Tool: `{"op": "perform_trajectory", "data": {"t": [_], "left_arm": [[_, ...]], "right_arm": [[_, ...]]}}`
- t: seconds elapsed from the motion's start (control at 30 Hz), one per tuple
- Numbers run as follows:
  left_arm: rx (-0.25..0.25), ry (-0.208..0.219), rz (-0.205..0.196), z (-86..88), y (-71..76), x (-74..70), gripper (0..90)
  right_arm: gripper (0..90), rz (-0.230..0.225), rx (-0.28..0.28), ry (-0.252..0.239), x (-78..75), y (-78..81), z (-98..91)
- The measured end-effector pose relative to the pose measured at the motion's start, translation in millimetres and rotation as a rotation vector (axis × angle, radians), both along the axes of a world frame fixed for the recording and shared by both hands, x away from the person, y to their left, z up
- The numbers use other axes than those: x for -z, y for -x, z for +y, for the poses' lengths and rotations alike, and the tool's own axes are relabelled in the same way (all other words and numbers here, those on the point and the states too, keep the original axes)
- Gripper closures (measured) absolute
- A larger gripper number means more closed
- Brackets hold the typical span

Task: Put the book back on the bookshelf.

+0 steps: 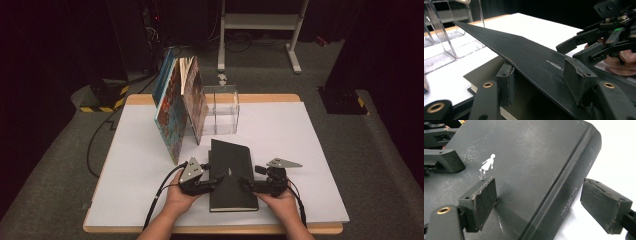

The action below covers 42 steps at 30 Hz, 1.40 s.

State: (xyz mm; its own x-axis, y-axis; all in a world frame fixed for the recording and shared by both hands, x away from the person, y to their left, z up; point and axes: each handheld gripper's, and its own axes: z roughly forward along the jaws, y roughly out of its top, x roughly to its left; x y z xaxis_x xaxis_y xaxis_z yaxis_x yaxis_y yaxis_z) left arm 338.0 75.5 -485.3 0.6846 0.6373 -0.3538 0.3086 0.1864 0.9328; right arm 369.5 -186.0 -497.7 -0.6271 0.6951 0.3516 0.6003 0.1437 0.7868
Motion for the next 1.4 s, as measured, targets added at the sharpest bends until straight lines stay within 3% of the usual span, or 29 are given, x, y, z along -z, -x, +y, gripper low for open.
{"op": "perform_trajectory", "data": {"t": [0.4, 0.67, 1.4], "left_arm": [[0.003, -0.022, -0.064, -1.0, 6.3, -2.8, 45.9], [0.003, -0.034, -0.115, -2.6, 12.4, -5.2, 45.9], [0.014, -0.071, -0.228, -4.6, 24.7, -8.8, 45.8]], "right_arm": [[8.3, 0.077, -0.022, -0.072, 3.5, -2.6, -0.8], [7.2, 0.101, -0.036, -0.115, 4.1, -1.0, -1.6], [6.4, 0.107, -0.06, -0.175, 4.0, -1.7, -6.2]]}}
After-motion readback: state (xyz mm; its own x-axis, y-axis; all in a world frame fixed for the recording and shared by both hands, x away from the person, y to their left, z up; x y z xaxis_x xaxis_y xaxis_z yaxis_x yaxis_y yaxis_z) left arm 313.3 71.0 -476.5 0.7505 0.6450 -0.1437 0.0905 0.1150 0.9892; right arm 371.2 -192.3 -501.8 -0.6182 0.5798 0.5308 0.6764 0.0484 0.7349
